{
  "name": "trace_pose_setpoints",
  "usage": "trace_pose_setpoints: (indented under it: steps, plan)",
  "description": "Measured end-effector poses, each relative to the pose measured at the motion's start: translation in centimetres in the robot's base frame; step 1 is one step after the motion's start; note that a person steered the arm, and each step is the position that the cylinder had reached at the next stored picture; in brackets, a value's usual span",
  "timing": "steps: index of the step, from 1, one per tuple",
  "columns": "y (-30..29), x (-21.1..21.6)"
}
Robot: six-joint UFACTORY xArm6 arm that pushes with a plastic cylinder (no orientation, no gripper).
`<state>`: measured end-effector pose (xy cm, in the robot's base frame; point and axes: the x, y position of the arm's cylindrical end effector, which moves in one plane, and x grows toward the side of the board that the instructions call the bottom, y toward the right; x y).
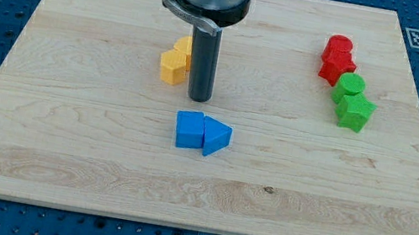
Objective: Move the arm bottom right to the green star
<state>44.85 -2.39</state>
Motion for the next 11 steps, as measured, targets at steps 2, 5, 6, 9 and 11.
trace_pose_setpoints:
  steps: [2,5,6,9,11]
  plan:
    - [3.5,0.7]
    - [6.6,3.9]
    - [7.6,4.0]
    - [15.7,6.1]
    - [21.6,8.3]
